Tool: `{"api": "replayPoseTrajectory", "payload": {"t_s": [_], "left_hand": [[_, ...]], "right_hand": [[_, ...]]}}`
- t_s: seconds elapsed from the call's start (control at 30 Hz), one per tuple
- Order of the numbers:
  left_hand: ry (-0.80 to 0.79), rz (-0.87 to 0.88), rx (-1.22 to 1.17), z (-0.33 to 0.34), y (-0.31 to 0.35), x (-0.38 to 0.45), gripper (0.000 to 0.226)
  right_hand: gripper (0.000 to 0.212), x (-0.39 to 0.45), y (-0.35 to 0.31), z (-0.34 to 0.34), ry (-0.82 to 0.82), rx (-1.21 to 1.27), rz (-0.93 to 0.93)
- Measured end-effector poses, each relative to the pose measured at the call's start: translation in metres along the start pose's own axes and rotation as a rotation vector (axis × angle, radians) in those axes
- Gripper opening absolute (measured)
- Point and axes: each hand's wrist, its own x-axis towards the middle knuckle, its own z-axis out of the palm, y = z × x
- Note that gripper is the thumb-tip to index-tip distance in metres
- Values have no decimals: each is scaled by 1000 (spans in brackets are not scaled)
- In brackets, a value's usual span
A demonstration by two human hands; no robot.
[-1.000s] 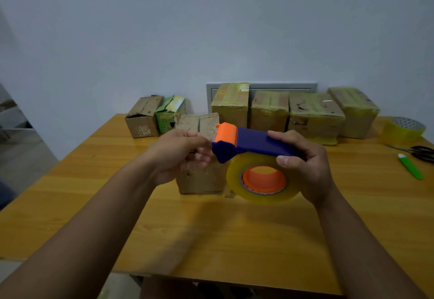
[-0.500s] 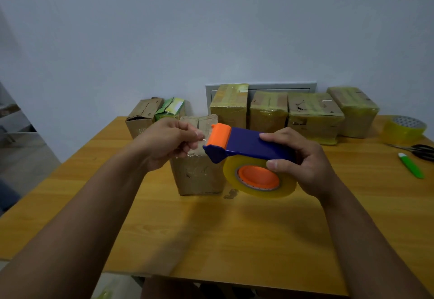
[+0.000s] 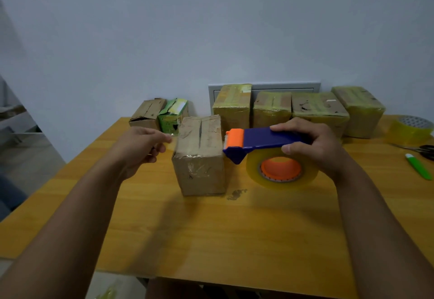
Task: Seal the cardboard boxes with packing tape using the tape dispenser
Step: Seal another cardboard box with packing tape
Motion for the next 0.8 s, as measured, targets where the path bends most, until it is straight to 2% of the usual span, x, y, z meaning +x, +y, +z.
{"api": "replayPoseTrajectory", "payload": {"t_s": [0.27,0.5,0.63,0.8], "left_hand": [[71,-14,-21,10,-28,-3,18],[124,40,105,15,-36,2,19],[93,10,150,17,-41,3,21],[-15,-139,81,16,-44,4,34]], "right_hand": [[45,16,7,2,-11,-19,33],[45,16,12,4,-25,-22,44],[46,15,16,6,-34,-23,56],[46,8,30,16,-29,35,91]]}}
